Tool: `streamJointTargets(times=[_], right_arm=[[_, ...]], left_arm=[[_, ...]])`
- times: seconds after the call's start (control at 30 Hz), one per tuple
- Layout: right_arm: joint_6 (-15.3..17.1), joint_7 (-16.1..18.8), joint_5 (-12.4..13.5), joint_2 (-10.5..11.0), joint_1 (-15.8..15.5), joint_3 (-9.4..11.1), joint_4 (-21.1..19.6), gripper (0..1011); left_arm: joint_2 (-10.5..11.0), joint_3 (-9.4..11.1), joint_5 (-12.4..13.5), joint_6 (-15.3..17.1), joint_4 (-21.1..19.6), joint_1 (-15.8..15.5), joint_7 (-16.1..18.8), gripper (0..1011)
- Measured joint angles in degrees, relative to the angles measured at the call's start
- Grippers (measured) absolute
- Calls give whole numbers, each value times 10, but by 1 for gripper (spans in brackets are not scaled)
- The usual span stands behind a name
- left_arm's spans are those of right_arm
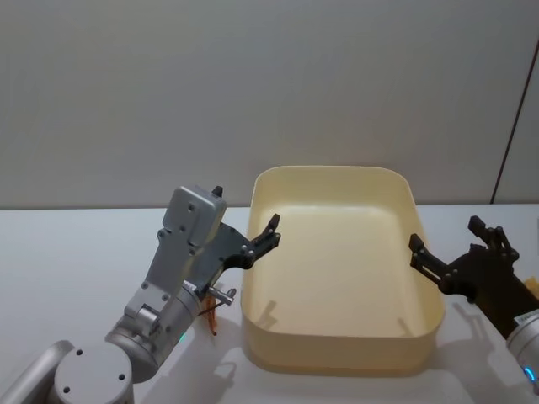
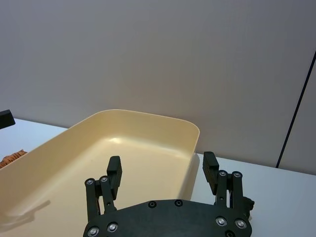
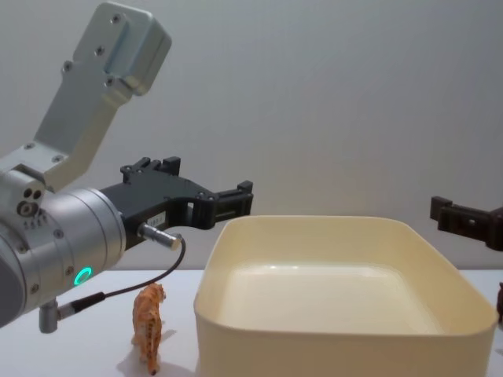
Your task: Pick up the toy alternately with two hands and place it into the central storage box.
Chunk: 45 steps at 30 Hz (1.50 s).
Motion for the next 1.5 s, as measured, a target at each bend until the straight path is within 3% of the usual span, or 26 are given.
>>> streamJointTargets(times=[0.83, 1.07, 1.5], right_arm=[[0, 0, 0, 0, 0, 0, 0, 1001], [0, 0, 0, 0, 0, 0, 0, 1001], [0, 0, 0, 0, 0, 0, 0, 1001]], left_arm=[[0, 0, 0, 3, -1, 0, 0, 1001], [1, -2, -9, 34, -17, 5, 0, 1001], [23, -14, -63, 141, -76, 32, 32, 1001]])
